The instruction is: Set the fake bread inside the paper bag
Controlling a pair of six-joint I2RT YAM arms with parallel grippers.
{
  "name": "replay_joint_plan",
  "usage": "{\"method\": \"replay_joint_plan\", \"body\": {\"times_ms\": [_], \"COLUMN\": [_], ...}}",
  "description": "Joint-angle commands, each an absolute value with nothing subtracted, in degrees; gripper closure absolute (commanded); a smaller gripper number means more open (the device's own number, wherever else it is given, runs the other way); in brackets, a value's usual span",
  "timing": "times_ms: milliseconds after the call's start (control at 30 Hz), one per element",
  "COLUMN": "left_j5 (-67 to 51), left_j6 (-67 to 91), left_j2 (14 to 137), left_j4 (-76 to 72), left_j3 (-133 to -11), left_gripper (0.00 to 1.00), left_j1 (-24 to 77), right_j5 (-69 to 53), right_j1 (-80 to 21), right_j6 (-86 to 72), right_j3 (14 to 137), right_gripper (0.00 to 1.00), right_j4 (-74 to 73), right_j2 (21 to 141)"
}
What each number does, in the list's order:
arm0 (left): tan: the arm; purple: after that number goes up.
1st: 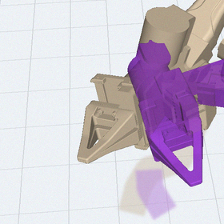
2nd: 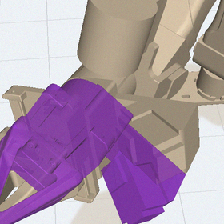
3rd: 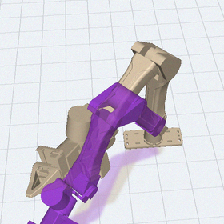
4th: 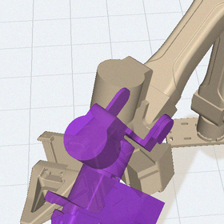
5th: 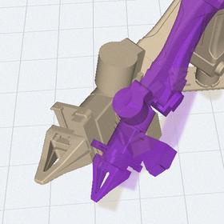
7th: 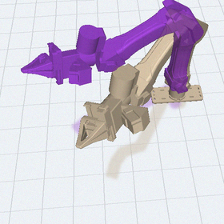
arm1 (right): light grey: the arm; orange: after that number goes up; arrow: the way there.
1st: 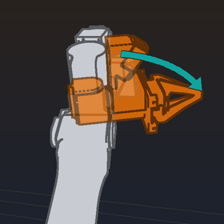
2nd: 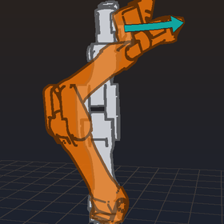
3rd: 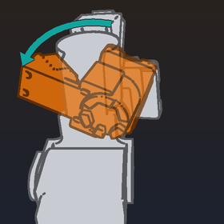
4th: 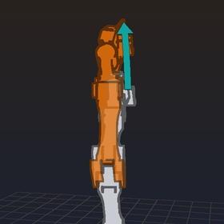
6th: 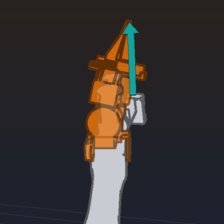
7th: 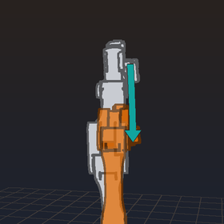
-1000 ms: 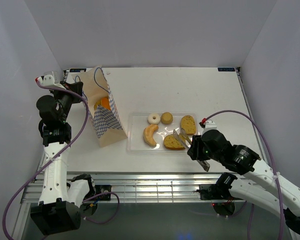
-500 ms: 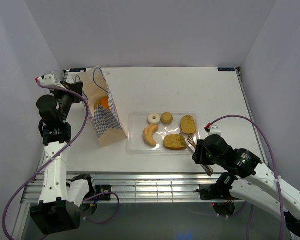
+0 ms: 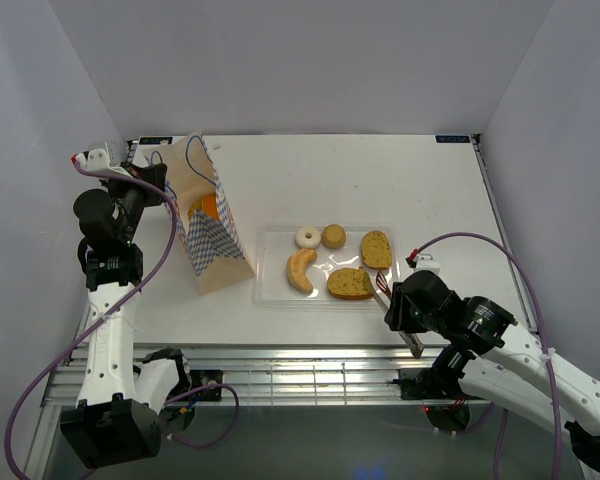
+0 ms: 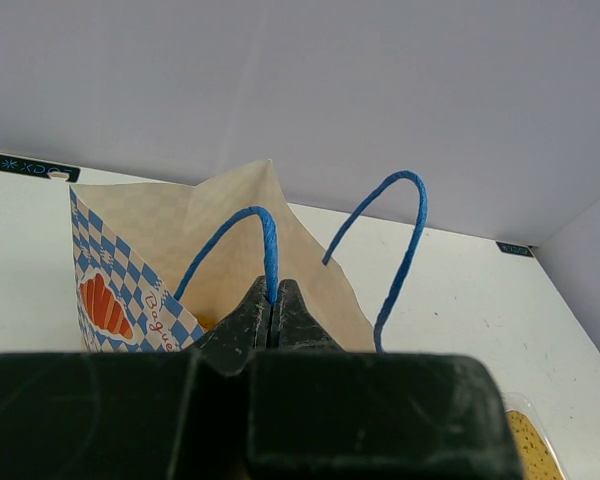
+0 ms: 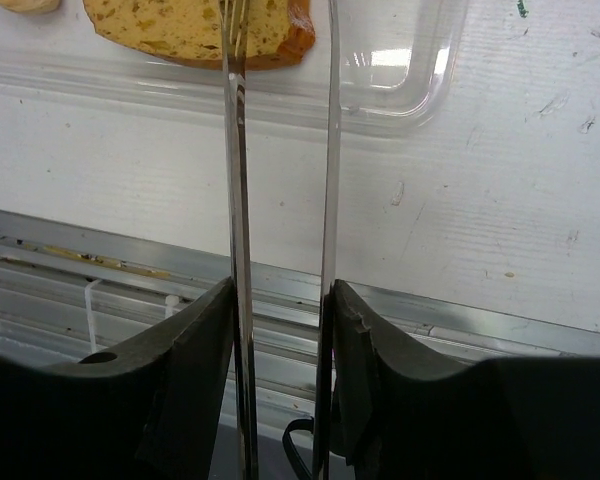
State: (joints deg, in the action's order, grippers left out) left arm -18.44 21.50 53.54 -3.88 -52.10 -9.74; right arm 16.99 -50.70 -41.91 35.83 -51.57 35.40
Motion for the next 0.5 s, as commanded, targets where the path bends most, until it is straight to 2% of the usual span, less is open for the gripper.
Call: {"method": "replay_joint_plan", "body": {"times_ms": [0,400,467], "left_j5": [-18.7,-18.3,-18.2], "left_j6": [21.7,21.5,21.4], "left_j2": [53.3,53.1,53.2], "left_j4": [-3.7,-3.6,-3.5], "left_j3": [-52.1,-52.1,-52.1], "left_gripper": [1.0,1.0,1.0], "left_j1": [-9.5,-9.1,-9.1], "right_j5": [17.3,13.8,13.8], "right_j1": [-50.5,-50.5,-50.5], "right_j6": [-43.0,-43.0,-42.7], "right_j3": [35.4,34.1,34.1], "right_gripper": [0.53,0.59,0.63], "right_j4": [-49.4,-44.7,-44.6], "right_j2": [35.9,36.2,36.9]}}
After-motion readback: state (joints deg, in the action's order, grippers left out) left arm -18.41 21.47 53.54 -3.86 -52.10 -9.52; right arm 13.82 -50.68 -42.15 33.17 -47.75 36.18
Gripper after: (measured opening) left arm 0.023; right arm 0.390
